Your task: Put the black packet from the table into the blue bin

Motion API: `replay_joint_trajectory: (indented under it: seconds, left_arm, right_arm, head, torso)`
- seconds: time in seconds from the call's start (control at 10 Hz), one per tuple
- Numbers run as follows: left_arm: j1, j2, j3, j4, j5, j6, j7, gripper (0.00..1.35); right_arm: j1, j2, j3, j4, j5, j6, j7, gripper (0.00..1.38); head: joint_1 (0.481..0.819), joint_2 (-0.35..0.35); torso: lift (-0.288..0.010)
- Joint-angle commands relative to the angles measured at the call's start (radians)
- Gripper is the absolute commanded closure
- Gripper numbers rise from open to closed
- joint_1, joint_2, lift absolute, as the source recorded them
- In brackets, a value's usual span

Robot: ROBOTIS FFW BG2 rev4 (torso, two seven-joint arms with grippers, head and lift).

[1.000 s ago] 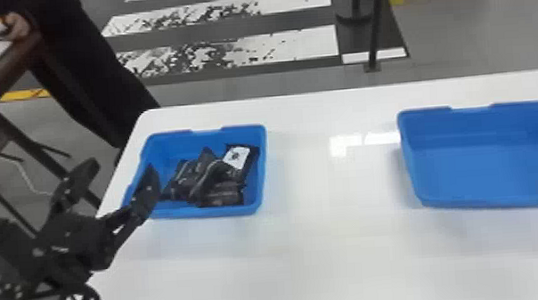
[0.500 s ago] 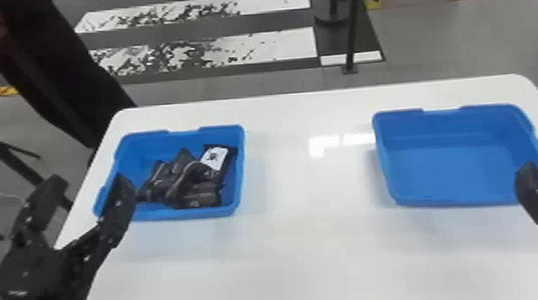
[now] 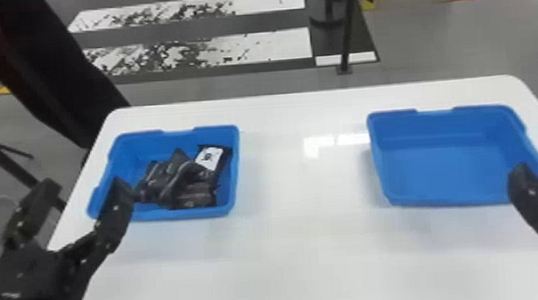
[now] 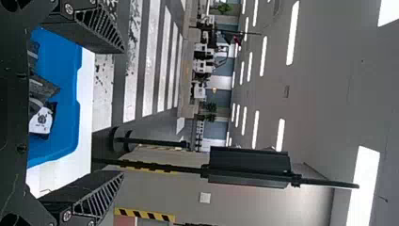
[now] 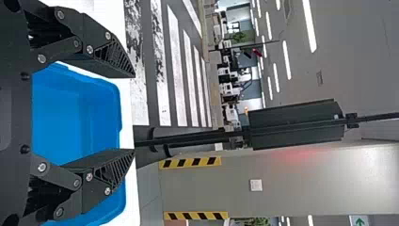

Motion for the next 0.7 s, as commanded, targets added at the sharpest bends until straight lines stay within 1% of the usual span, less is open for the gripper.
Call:
replay_joint_trajectory:
  seconds: [0.0, 0.1, 0.4, 0.6]
  left_arm:
    - [0.0, 0.002, -0.003, -0.002, 0.006, 0.005, 0.0, 0.1]
    - [0.0, 0.002, -0.003, -0.002, 0.008, 0.01, 0.001, 0.08]
    - [0.003, 0.002, -0.005, 0.001, 0.014, 0.01, 0.0, 0.07]
    - [0.003, 0.009, -0.011, -0.002, 0.024, 0.019, 0.0, 0.07]
  right_arm:
    - [0.0, 0.001, 0.0, 0.0, 0.0, 0.0, 0.0, 0.5]
    - [0.0, 0.001, 0.0, 0.0, -0.002, 0.0, 0.002, 0.5]
    - [0.0, 0.001, -0.004, 0.0, -0.002, 0.0, 0.0, 0.48]
    - [0.0, 0.001, 0.0, 0.0, -0.002, 0.0, 0.0, 0.48]
  head:
    - [0.695, 0.098]
    - [0.695, 0.095]
    - [0.695, 0.094]
    - [0.695, 0.09]
  torso:
    - [-0.11]
    - [-0.11]
    - [-0.11]
    - [-0.11]
